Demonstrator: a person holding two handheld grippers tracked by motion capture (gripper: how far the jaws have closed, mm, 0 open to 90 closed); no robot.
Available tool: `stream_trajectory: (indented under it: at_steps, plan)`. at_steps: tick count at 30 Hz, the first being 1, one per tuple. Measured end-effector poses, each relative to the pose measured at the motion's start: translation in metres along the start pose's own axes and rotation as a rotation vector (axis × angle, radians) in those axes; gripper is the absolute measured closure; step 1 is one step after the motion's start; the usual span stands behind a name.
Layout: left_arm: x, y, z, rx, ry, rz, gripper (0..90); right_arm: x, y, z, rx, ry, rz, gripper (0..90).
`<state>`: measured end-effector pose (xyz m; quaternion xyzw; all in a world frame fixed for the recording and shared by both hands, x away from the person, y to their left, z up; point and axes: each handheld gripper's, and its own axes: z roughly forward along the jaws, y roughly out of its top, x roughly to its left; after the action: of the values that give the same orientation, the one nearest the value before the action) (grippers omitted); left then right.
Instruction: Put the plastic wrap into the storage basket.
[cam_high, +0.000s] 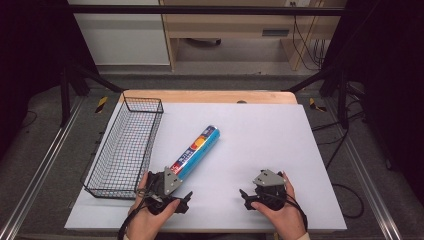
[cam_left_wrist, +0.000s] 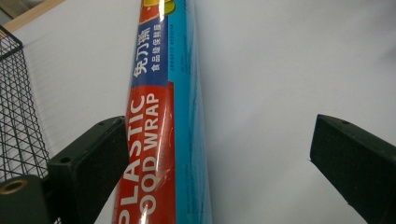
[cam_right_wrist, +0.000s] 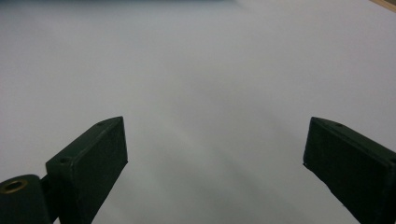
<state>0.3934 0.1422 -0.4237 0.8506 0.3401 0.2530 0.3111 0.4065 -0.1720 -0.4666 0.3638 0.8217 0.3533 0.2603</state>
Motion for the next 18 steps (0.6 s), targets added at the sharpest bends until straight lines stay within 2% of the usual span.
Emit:
stream_trajectory:
  at_steps: [3, 6, 7, 8, 9, 12, 13, 14, 15, 18]
  plan:
    - [0.001, 0.007, 0.0, 0.007, -0.004, -0.001, 4.4, 0.001, -0.002, 0.0, 0.009, -0.002, 0.002, 6.7]
    - [0.004, 0.016, 0.004, 0.01, 0.01, 0.001, 3.2, 0.002, -0.002, 0.0, 0.005, -0.004, 0.003, 6.8]
    - [0.004, 0.018, 0.006, 0.026, 0.022, -0.007, 3.3, 0.002, -0.002, -0.001, -0.003, -0.003, 0.001, 6.8]
    - [0.006, 0.024, 0.01, 0.062, 0.028, 0.002, 3.8, 0.002, -0.001, -0.002, -0.007, 0.0, 0.004, 6.7]
    - [0.006, 0.024, 0.01, 0.062, 0.028, 0.002, 3.6, 0.002, -0.001, -0.002, -0.007, 0.0, 0.004, 6.7]
    - [0.007, 0.038, 0.021, 0.146, -0.014, 0.031, 5.8, 0.002, 0.0, -0.004, -0.021, 0.001, 0.009, 6.9]
    - [0.008, 0.041, 0.023, 0.174, -0.049, 0.028, 8.8, 0.001, 0.0, -0.004, -0.022, 0.004, 0.003, 7.2]
    - [0.007, 0.045, 0.026, 0.175, -0.08, 0.006, 9.5, 0.001, 0.0, -0.005, -0.021, 0.005, 0.006, 7.3]
    - [0.007, 0.049, 0.028, 0.182, -0.093, -0.002, 8.8, 0.001, 0.001, -0.006, -0.026, 0.003, 0.01, 7.9]
    - [0.006, 0.062, 0.034, 0.214, -0.068, 0.043, 7.5, -0.002, 0.0, -0.009, -0.041, -0.002, 0.016, 8.6]
